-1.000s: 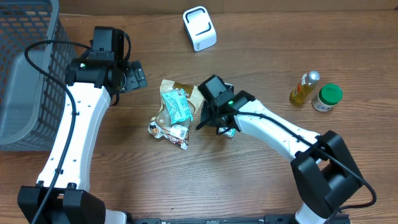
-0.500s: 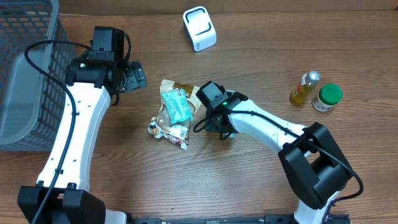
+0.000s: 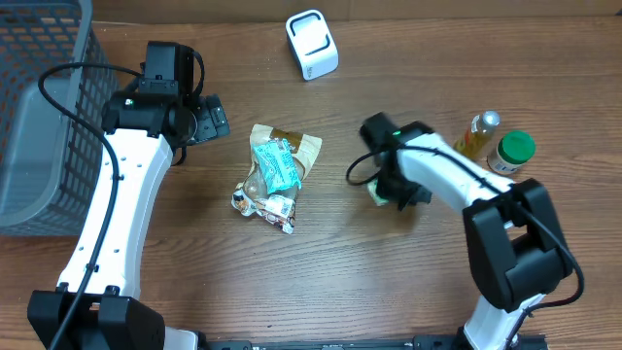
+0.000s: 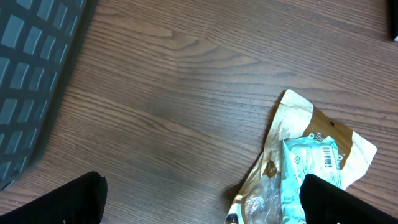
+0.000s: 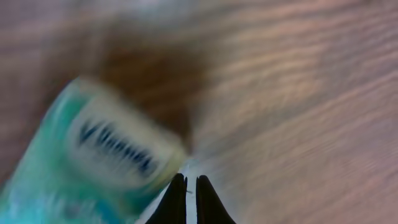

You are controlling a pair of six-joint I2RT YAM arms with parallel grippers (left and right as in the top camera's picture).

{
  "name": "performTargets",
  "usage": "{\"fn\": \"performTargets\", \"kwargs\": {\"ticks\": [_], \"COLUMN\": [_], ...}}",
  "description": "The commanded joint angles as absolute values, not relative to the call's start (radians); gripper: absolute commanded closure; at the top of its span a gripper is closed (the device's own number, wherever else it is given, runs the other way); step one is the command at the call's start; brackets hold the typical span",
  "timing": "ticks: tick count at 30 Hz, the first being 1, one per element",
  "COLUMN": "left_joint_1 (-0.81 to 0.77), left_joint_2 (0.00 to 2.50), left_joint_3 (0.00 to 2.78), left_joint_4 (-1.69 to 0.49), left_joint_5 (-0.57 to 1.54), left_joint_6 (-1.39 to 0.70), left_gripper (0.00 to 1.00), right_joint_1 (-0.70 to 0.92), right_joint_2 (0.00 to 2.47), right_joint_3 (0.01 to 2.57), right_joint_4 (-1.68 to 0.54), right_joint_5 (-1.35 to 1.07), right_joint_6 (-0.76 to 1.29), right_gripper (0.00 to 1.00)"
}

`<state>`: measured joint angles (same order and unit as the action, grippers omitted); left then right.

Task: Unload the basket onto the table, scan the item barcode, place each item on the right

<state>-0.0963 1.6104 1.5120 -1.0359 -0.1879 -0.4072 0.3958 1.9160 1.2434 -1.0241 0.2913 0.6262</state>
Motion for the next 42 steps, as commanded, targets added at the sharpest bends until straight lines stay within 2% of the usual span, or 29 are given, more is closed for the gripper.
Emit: {"fn": "performTargets", "kwargs": {"ticks": [1,6,11,27,35,36,37,42], "left_joint_1": [-0.099,-0.099,-0.099,-0.099,-0.099,-0.099,-0.099,-0.099], "left_joint_2": [1.609,1.609,1.609,1.609,1.609,1.609,1.609,1.609], "left_joint_3": [1.522,1.522,1.522,1.522,1.522,1.522,1.522,1.522], "left_joint_4": [-1.036,-1.036,-1.036,-1.036,-1.036,-1.036,-1.036,-1.036], "left_joint_5": [-0.191,-0.191,-0.191,-0.191,-0.191,-0.191,-0.191,-0.191], "left_joint_6": [-0.381,-0.381,-0.381,-0.381,-0.381,-0.381,-0.381,-0.381], "left_gripper": [0.0,0.0,0.0,0.0,0.01,0.01,0.0,0.0], "right_joint_1": [0.355,0.31,0.305,0.303,0.3,0.299,0.292,0.266], "right_joint_2": [1.919,1.919,1.919,1.919,1.919,1.919,1.912,1.824], "right_joint_3": [1.258,1.258,1.258,1.258,1.258,1.259,1.262,1.266], "right_joint_4": [-0.986,-0.942,-0.889,-1.07,-1.049,-1.049,-1.05,-1.042], "right_joint_5": [0.231,-0.007,-0.092,0.002,-0.138,-0.14,-0.143,-0.203], "right_joint_6": [0.62,0.636,0.68,0.607,0.541,0.541,0.541,0.523], "right_gripper": [0.96,0.94,0.87,0.81,0.79,0.82,0.96,0.94]}}
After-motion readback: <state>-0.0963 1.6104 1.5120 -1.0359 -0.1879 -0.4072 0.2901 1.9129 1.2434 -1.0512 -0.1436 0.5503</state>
